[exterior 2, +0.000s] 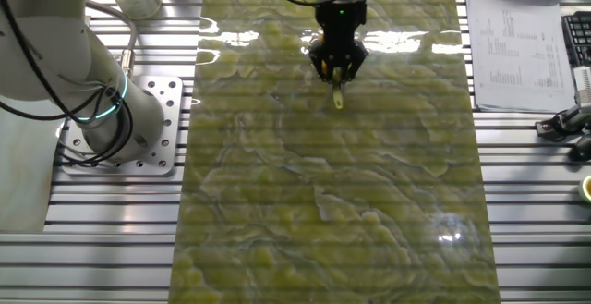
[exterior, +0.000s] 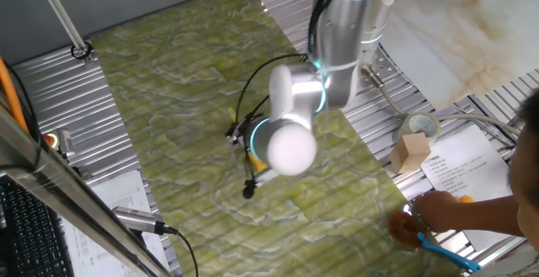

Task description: Scrub the table with a brush

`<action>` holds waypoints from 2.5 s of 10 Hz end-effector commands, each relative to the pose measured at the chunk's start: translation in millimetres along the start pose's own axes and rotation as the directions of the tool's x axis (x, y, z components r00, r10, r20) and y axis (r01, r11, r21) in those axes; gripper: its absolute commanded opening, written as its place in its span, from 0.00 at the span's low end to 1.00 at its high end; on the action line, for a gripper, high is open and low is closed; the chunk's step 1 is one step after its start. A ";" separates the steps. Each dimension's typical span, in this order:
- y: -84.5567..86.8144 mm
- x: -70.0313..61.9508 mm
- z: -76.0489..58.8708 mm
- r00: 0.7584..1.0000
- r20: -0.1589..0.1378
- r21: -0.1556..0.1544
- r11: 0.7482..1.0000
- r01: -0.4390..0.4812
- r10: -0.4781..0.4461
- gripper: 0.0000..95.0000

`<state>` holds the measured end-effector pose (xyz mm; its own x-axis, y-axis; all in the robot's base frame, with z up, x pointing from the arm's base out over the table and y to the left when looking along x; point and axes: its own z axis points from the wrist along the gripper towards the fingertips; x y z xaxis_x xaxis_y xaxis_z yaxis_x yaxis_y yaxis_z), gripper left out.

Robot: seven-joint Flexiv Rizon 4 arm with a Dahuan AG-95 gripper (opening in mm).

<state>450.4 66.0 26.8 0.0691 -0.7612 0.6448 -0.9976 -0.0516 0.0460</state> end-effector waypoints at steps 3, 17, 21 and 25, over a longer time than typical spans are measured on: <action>-41.4 0.5 0.3 1.000 0.010 0.000 1.000 0.006 -0.006 0.00; 61.1 -17.3 -2.0 1.000 0.015 -0.007 1.000 0.010 -0.010 0.00; 44.9 -25.5 -3.7 1.000 0.002 -0.005 1.000 -0.003 0.003 0.00; -22.4 -24.8 -4.2 1.000 0.010 -0.005 1.000 0.007 -0.007 0.00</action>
<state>473.2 88.5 12.9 0.0758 -0.7687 0.6352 -0.9971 -0.0557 0.0516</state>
